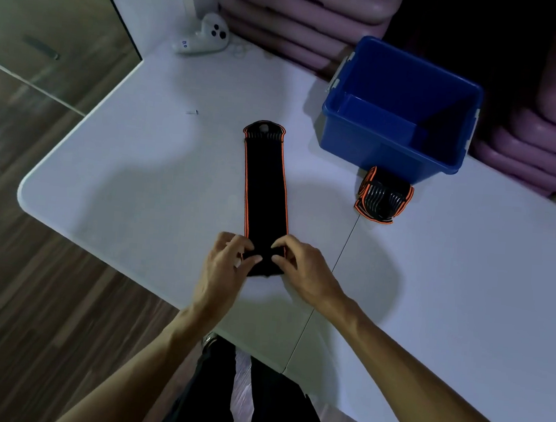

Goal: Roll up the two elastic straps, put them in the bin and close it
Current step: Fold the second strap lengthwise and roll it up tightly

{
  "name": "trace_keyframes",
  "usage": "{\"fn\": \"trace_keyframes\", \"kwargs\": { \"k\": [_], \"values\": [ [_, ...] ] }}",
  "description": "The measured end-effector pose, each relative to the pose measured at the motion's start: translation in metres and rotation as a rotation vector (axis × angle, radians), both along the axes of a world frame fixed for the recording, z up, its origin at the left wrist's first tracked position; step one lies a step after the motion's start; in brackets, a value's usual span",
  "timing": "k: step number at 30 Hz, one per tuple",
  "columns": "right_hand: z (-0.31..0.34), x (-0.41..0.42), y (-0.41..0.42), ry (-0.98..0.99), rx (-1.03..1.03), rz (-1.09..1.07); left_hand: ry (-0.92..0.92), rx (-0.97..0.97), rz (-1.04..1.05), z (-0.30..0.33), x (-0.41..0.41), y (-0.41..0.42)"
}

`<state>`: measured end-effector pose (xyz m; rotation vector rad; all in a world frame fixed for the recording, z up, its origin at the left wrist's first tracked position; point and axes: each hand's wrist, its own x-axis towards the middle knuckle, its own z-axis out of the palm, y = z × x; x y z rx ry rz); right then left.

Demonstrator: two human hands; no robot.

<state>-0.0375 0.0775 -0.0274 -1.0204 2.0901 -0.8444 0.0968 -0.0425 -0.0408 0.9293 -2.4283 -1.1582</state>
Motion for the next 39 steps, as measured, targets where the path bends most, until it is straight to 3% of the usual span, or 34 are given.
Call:
{"fn": "trace_keyframes", "kwargs": {
  "k": [6, 10, 13, 16, 18, 23, 27, 31, 35, 39],
  "values": [
    [-0.006, 0.018, 0.007, 0.036, -0.117, -0.114, -0.028, -0.526, -0.219, -0.018, 0.016, -0.007],
    [-0.01, 0.026, 0.012, 0.099, -0.073, -0.123, -0.104, -0.618, -0.416, -0.016, 0.017, -0.01],
    [-0.01, 0.029, 0.019, 0.047, -0.103, -0.141, -0.091, -0.489, -0.381, -0.011, 0.003, -0.011],
    [-0.01, 0.03, 0.025, 0.002, -0.104, -0.187, -0.167, -0.184, 0.043, 0.004, -0.03, -0.008],
    [-0.009, 0.032, 0.027, -0.033, -0.091, -0.209, -0.283, -0.03, 0.2, 0.006, -0.047, -0.009],
    [-0.005, 0.03, 0.027, -0.029, -0.093, -0.172, -0.227, 0.167, 0.295, -0.005, -0.051, -0.017],
    [-0.004, 0.026, 0.025, -0.055, -0.077, -0.144, -0.17, 0.21, 0.307, -0.004, -0.05, -0.031],
    [-0.004, 0.021, 0.018, -0.054, -0.039, -0.138, -0.17, 0.072, 0.123, -0.002, -0.045, -0.037],
    [-0.002, 0.024, 0.014, -0.032, -0.029, -0.157, -0.283, -0.321, -0.195, -0.004, -0.044, -0.048],
    [-0.002, 0.026, 0.015, -0.026, -0.018, -0.146, -0.322, -0.43, -0.435, -0.015, -0.061, -0.069]
  ]
}}
